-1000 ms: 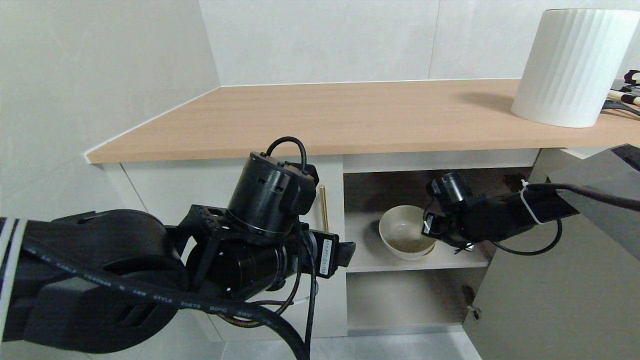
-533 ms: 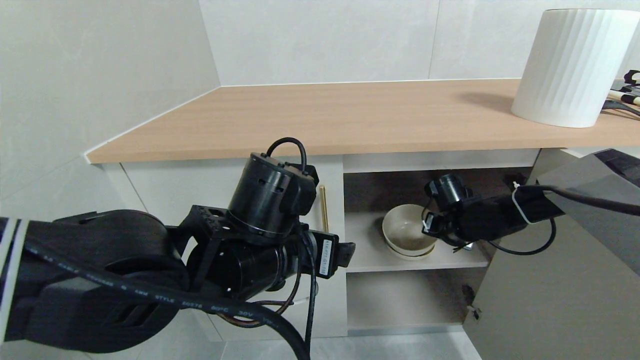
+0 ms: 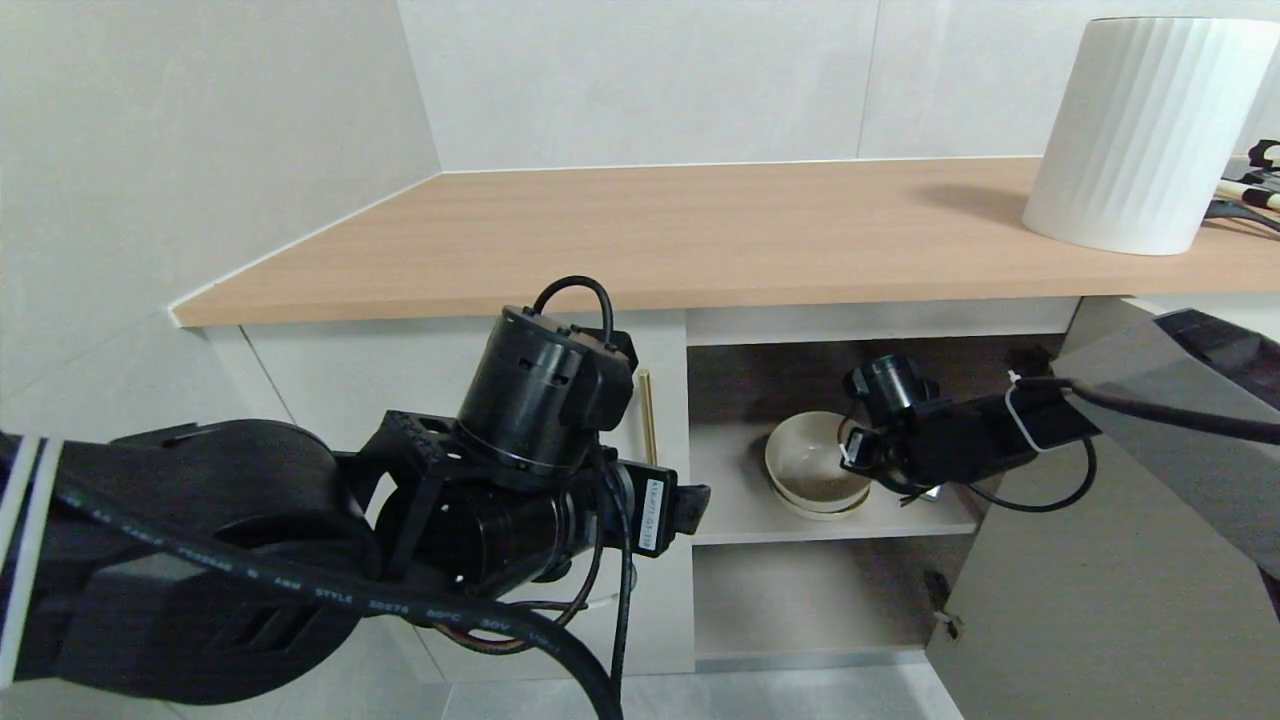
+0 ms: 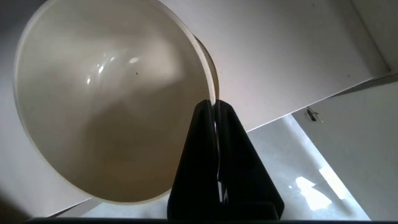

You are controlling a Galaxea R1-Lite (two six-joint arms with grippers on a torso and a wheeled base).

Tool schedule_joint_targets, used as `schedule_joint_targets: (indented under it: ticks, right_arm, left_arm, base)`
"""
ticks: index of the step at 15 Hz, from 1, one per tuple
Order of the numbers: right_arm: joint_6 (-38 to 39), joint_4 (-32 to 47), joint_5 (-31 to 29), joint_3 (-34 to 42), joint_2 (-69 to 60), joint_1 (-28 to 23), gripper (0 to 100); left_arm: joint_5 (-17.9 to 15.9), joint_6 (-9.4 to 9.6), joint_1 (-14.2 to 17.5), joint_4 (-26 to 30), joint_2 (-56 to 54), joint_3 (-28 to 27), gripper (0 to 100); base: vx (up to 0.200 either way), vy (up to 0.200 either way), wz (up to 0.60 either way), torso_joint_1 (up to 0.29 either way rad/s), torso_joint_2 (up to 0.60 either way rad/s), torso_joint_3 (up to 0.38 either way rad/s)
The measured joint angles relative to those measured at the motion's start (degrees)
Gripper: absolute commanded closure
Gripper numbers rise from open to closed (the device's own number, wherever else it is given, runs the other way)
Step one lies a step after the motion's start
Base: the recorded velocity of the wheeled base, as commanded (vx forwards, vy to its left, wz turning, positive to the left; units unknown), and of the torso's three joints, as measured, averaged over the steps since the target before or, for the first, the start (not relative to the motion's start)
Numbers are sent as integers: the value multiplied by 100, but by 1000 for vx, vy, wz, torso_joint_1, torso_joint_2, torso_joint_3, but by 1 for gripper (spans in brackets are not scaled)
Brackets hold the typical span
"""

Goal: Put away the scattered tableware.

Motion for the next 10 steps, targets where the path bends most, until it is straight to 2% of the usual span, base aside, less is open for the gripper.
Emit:
schedule_joint_targets:
  ticks: [1,2,10]
  right_arm:
    - [-2,-54,-2,-9,15,-2,100]
    - [-5,-67,-5,-9,28,0,0]
    - [-22,-38,88,107,-72,68,0]
  left_arm:
    - [4,0,0,0,0,0,0]
    - [6,0,-2,0,0,0,0]
    - [9,0,50,-5,-5,0,0]
  base:
    - [0,0,0,0,0,0]
    - [0,0,0,0,0,0]
    - [0,0,0,0,0,0]
